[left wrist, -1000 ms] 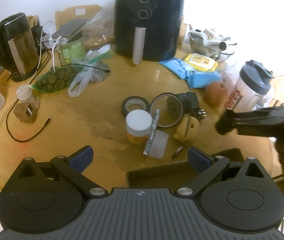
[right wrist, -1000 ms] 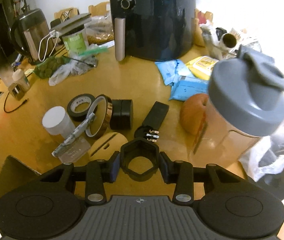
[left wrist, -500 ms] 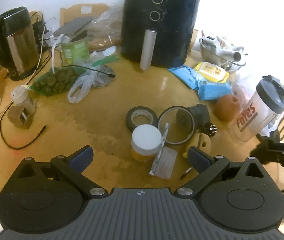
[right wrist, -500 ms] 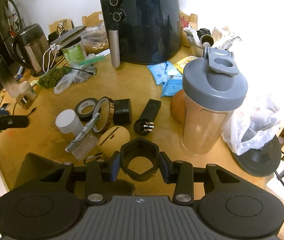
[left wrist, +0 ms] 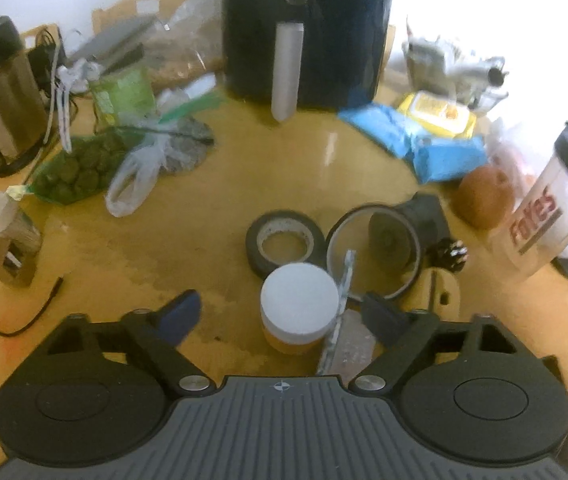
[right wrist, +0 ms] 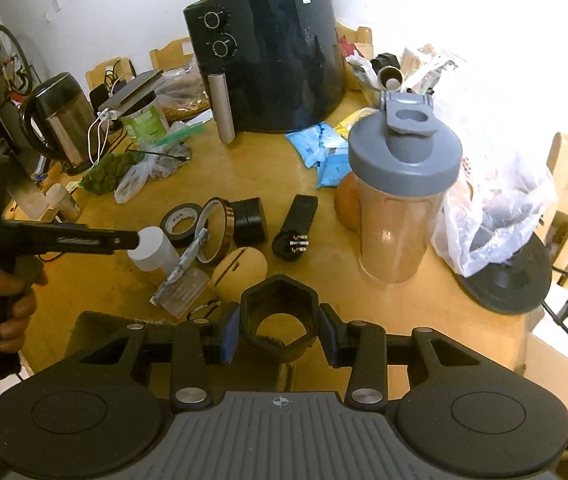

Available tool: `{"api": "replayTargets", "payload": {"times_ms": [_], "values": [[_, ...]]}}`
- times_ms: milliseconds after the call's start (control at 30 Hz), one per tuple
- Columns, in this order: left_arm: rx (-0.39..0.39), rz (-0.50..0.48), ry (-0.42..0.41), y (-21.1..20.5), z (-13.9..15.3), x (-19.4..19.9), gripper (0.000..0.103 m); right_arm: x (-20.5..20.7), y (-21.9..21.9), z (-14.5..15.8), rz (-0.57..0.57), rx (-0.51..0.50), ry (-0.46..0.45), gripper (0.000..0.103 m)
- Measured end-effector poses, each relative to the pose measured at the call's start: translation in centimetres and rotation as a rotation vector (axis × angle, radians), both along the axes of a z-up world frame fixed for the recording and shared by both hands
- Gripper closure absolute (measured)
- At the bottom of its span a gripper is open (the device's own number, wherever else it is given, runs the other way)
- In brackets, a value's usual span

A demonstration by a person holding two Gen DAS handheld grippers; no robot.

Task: Organize rigid objects
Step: 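Grasp the white-lidded jar with the left tool while the right tool holds the black cup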

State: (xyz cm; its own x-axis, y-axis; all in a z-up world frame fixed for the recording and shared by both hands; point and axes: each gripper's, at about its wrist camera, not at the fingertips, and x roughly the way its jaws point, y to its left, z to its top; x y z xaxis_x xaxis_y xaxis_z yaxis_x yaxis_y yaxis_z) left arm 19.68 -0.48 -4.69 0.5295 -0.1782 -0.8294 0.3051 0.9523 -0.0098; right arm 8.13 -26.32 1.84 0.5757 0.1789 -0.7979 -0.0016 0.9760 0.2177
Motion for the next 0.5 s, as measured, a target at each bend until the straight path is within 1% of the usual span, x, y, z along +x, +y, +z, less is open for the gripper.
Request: {"api": "replayTargets", "payload": {"times_ms": [167,200,333,400,433,500], "values": [[0.018,-0.021,0.022,-0.6,-1.3,1.4,0.018,-1.0,-0.3,0.1,-0.026,0.0,0.007,0.059],[0.023,-0.026,0.029,-0.8,-1.6,1.6,0.02,-1.3,-0.4,0.1,-0.033,0.001,0.008,0.059],[0.03,-0.043,0.073,-1.2,-2.7,2.4,0.037,-2.1,-0.8,0.1,-0.058,0.003,0.015,0.059],[0.025,-0.052,0.098,-1.3,-3.1,2.7,0.043,-2.5,-0.9,0.0,-0.071,0.005,0.016,0.059],[0.025,-0.059,0.109,-1.4,-3.2,2.8,0.049,-2.7,-1.0,0.0,-0.074,0.005,0.016,0.059],[0.034,-0.07,0.112,-1.7,-3.3,2.7,0.049,-3.1,-1.0,0.1,-0.079,0.002,0.011,0.059]]}}
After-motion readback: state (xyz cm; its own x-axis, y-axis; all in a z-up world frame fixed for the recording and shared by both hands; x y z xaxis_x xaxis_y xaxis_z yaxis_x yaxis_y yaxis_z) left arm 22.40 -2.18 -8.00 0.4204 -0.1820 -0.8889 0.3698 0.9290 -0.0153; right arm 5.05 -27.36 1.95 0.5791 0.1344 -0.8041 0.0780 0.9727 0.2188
